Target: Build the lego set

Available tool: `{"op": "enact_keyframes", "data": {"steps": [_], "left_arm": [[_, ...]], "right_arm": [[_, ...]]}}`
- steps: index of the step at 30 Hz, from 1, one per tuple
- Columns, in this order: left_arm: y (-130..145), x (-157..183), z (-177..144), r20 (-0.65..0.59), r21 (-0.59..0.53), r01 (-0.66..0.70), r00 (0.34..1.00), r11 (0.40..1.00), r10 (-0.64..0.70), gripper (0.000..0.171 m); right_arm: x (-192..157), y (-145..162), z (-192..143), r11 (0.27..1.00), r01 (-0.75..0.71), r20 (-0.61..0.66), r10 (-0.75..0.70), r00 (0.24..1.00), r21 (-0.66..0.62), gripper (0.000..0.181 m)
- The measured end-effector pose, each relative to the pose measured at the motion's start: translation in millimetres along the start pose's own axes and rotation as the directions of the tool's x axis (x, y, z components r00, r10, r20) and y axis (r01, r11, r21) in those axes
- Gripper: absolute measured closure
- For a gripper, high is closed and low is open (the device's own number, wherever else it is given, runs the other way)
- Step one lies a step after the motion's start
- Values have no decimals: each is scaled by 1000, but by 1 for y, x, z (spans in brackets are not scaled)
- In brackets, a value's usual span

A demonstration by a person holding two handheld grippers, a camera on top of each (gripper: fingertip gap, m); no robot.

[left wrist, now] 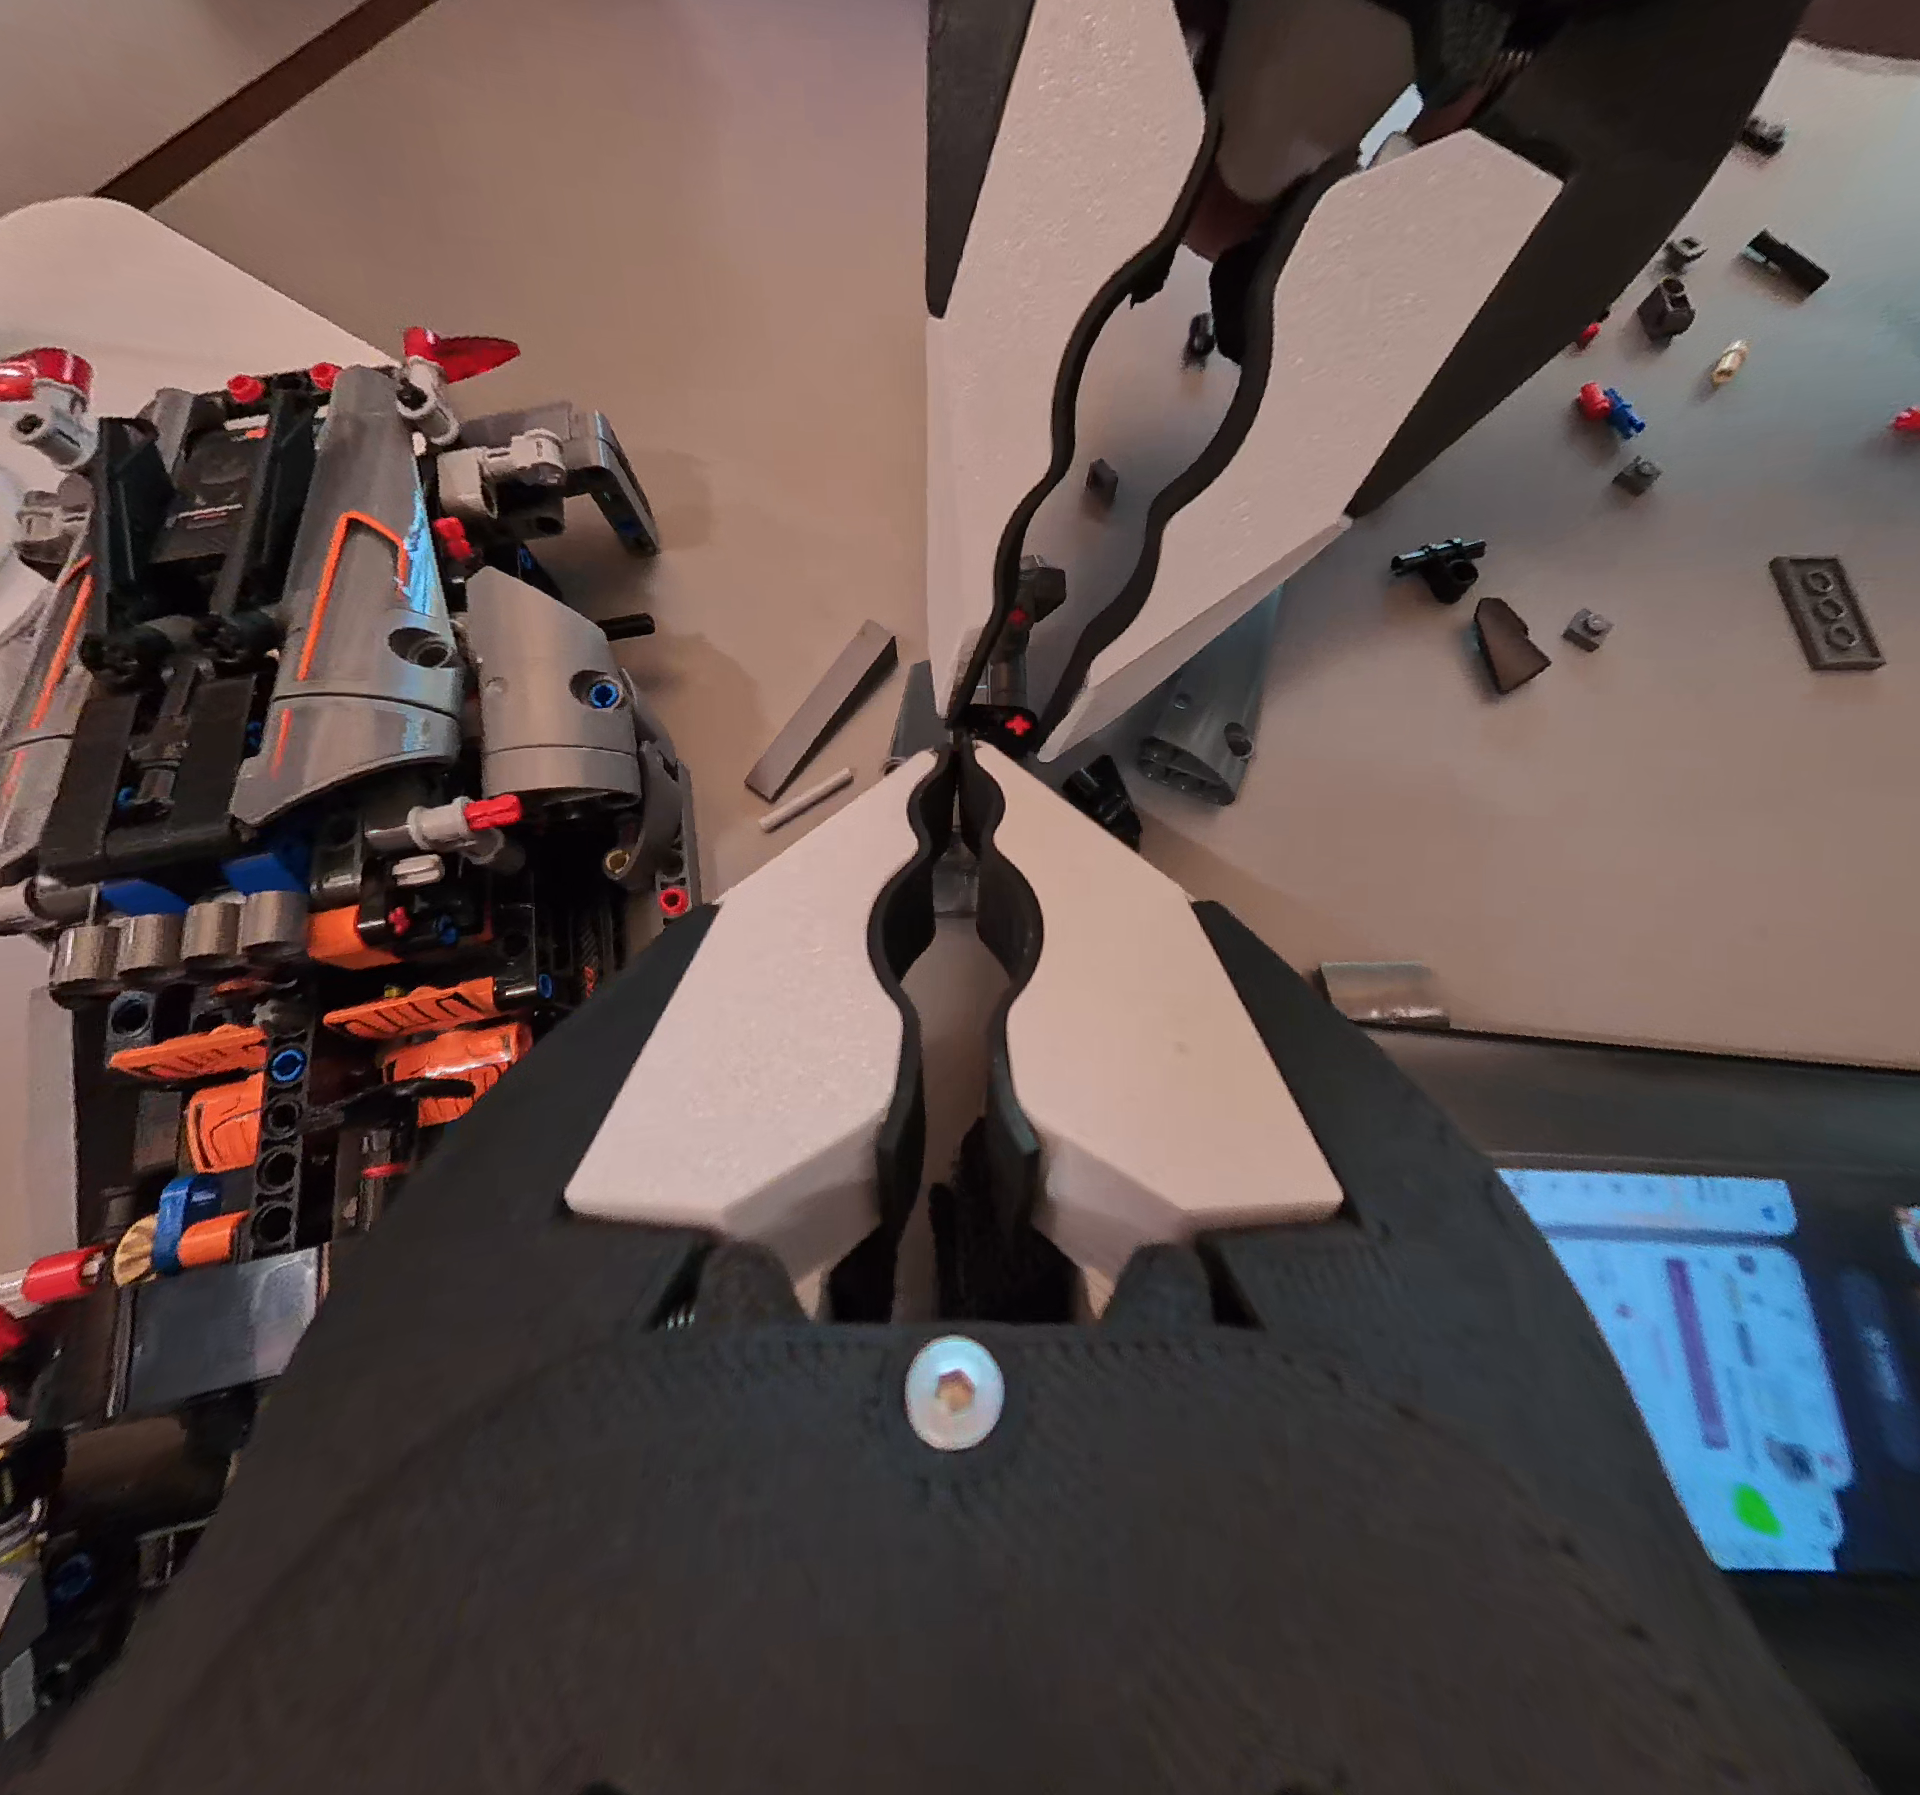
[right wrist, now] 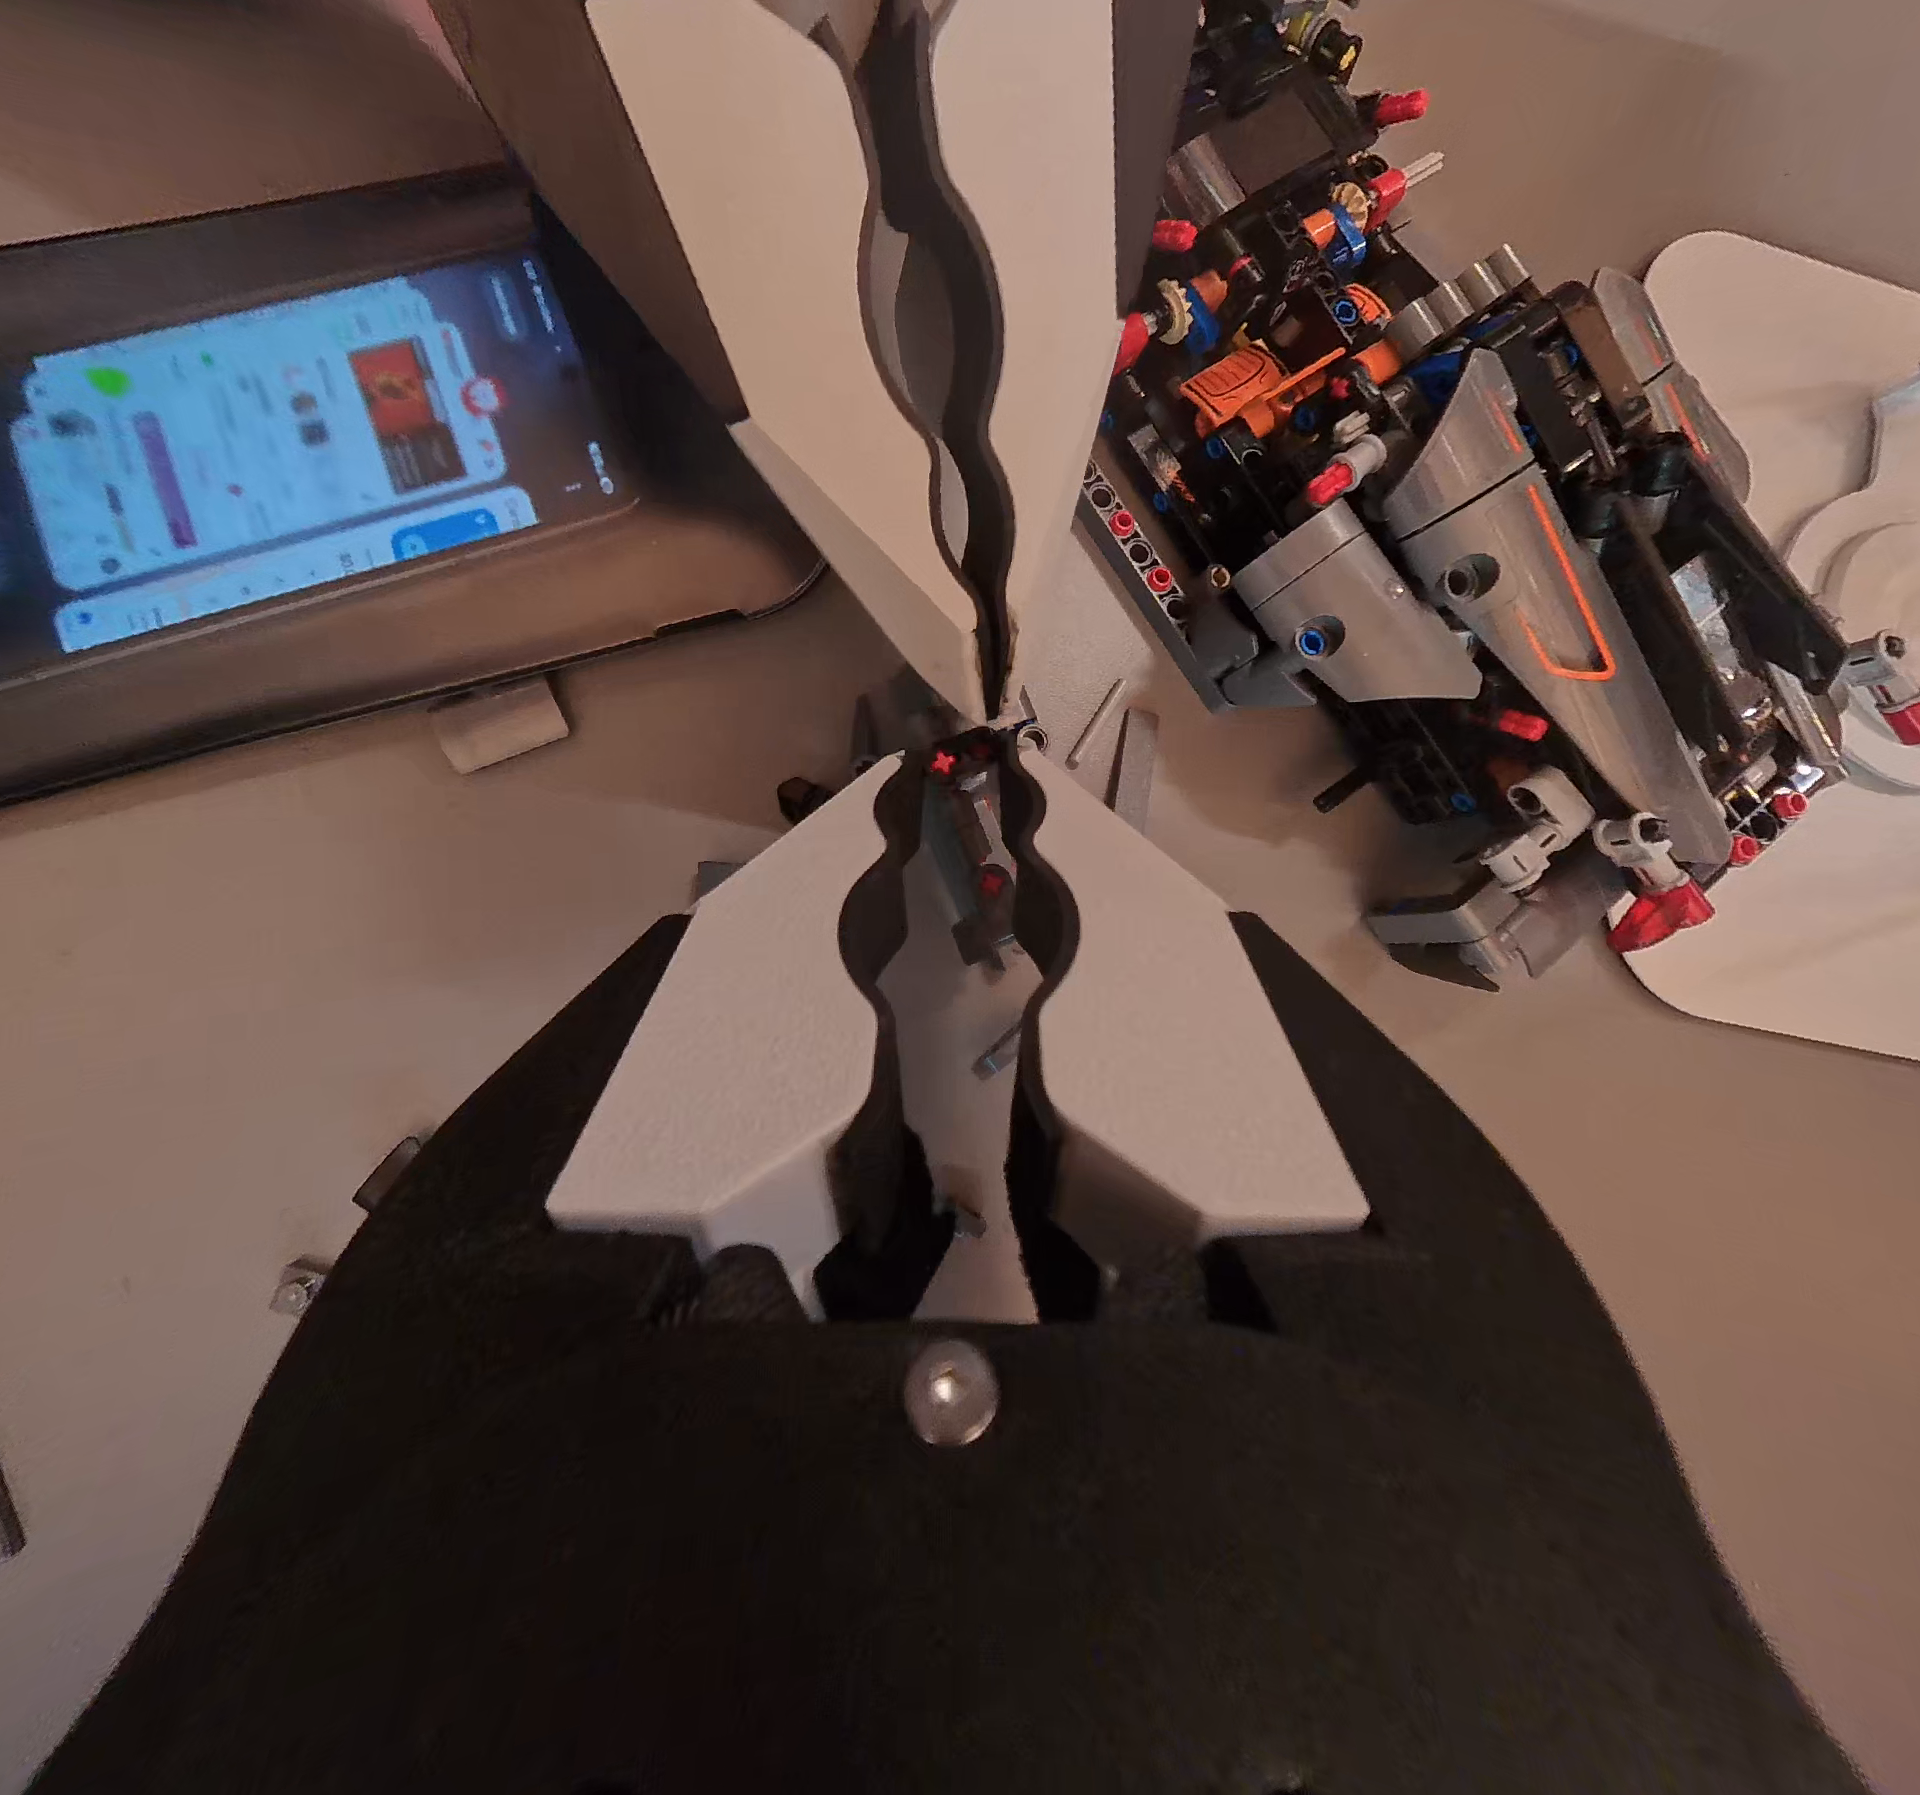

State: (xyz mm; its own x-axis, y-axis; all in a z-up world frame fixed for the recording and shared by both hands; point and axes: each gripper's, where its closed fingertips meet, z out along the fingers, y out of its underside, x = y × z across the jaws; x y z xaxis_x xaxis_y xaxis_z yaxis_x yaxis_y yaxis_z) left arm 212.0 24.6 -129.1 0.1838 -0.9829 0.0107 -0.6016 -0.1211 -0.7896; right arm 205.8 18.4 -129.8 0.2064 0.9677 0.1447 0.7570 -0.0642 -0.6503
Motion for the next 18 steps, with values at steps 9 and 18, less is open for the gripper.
{"op": "enact_keyframes", "data": {"steps": [9, 18], "left_arm": [[-7, 1, -1, -51, 56, 76, 996, 995, -74, 171], [-6, -1, 1, -58, 57, 111, 992, 992, -108, 171]], "right_arm": [[0, -1, 1, 1000, -13, 4, 13, 1000, 0, 169], [0, -1, 2, 999, -53, 19, 54, 998, -11, 169]]}}
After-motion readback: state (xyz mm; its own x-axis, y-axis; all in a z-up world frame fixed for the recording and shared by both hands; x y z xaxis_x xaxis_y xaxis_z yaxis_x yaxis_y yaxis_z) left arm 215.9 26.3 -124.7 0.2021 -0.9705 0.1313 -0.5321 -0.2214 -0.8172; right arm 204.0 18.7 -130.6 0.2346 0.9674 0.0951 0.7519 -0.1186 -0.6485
